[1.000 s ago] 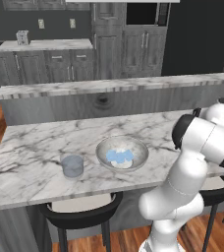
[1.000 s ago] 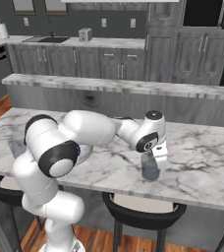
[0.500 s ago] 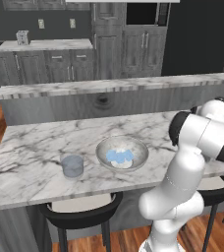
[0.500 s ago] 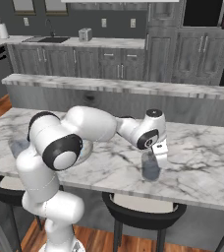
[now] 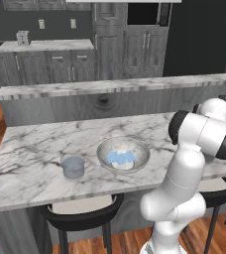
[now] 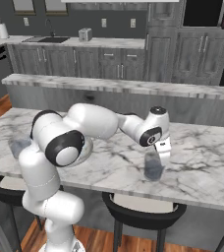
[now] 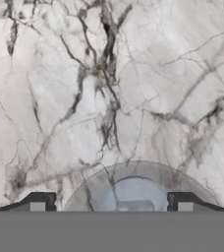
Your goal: There are four ice cubes in the ice bowl. Place two ice cubes in each glass of water.
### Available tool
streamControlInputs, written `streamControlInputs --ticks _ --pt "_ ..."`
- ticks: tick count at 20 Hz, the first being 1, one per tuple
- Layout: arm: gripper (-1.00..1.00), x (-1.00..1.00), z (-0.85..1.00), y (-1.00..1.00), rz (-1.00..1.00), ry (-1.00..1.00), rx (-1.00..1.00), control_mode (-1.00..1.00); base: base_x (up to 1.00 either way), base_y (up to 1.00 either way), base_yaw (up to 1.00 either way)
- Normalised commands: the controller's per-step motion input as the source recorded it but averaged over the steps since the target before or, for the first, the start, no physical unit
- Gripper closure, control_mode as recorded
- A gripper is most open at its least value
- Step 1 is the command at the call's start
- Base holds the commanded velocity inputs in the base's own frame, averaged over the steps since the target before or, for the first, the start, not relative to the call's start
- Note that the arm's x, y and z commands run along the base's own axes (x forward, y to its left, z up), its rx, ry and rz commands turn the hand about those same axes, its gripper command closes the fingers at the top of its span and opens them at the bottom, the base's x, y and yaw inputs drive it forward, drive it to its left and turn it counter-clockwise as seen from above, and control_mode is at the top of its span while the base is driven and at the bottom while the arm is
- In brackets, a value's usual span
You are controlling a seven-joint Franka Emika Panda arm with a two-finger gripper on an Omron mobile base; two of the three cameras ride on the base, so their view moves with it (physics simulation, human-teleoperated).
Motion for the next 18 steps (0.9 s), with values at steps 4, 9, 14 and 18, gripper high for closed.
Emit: streamControlInputs --ticks 4,9,14,18 --pt "1.0 0.0 -0.02 0.0 0.0 0.0 0.0 -1.0 0.0 0.0 0.0" --pt "1.0 -0.19 0.17 0.0 0.0 -0.02 0.02 -1.0 0.0 0.0 0.0" --pt "1.0 -0.79 0.73 0.03 0.02 -0.17 0.04 -1.0 0.0 0.0 0.0" --pt "1.0 -0.94 0.63 0.62 0.17 -0.06 -0.03 -1.0 0.0 0.0 0.0"
